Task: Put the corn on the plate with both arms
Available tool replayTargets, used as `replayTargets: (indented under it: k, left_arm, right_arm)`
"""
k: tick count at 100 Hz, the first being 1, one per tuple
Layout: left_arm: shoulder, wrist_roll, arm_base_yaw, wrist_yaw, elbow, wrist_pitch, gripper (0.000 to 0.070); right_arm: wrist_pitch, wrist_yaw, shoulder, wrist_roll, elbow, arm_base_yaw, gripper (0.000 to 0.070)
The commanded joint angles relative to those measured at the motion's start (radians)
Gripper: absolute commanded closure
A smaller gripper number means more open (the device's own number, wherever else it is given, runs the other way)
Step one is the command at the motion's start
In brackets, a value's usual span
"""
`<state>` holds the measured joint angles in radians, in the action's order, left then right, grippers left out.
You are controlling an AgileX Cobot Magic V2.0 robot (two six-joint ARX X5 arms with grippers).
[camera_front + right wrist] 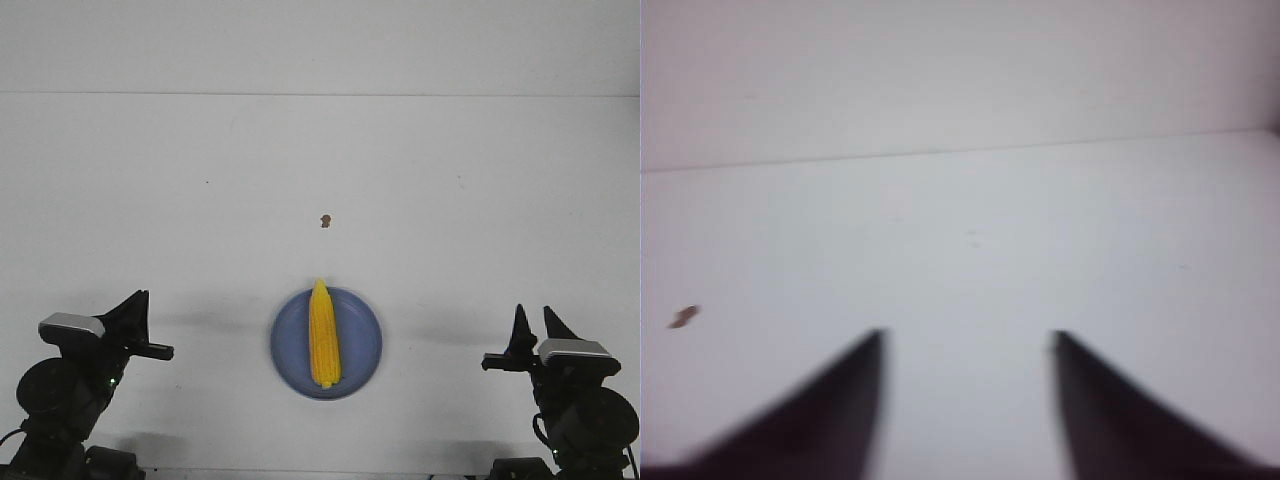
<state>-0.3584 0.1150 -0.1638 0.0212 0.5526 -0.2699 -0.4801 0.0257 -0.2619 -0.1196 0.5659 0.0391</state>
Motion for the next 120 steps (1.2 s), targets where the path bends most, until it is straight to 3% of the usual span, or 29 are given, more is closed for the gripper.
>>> replayTargets:
  k: [1, 101, 120]
  left_arm:
    - [-0.002, 0.002, 0.000, -0.005, 0.011, -0.016, 0.0694]
    - [0.003, 0.002, 0.000, -0.004, 0.008, -0.030, 0.0684]
    - [0.060, -0.040, 0.008, -0.007, -0.044, 0.022, 0.0684]
  right_arm:
    - [0.008, 0.002, -0.001, 0.013, 0.004, 0.001, 0.0700]
    - [0.008, 0.001, -0.001, 0.019, 0.004, 0.001, 0.0700]
    - [0.008, 0.001, -0.001, 0.019, 0.004, 0.001, 0.0700]
